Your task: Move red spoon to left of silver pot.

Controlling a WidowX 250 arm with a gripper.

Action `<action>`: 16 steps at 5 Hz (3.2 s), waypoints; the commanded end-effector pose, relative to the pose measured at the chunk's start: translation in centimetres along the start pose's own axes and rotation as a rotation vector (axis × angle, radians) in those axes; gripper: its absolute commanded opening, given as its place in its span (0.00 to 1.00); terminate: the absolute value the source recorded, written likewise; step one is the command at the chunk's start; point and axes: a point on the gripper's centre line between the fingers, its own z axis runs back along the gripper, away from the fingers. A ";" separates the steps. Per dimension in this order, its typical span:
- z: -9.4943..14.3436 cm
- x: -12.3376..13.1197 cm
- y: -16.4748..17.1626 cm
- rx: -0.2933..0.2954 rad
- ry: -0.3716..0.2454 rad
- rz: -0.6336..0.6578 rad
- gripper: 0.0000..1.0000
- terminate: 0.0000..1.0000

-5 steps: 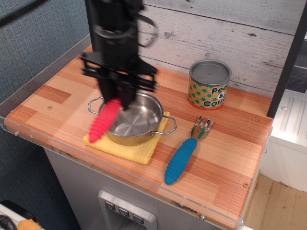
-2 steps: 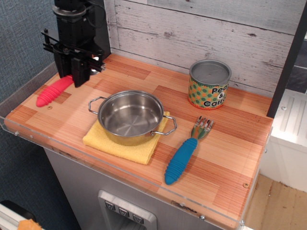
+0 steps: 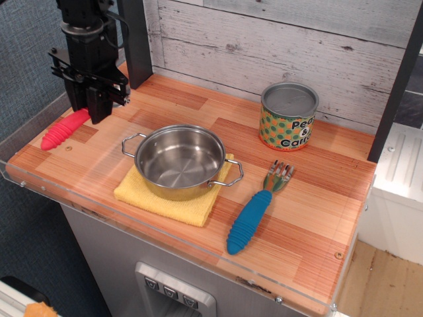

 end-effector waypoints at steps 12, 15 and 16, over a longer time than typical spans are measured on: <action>-1.6 1.0 0.3 0.002 -0.150 0.153 1.00 0.00; 1.8 1.6 0.2 0.018 -0.195 0.138 1.00 0.00; 3.7 2.6 -0.4 0.034 -0.192 0.141 1.00 1.00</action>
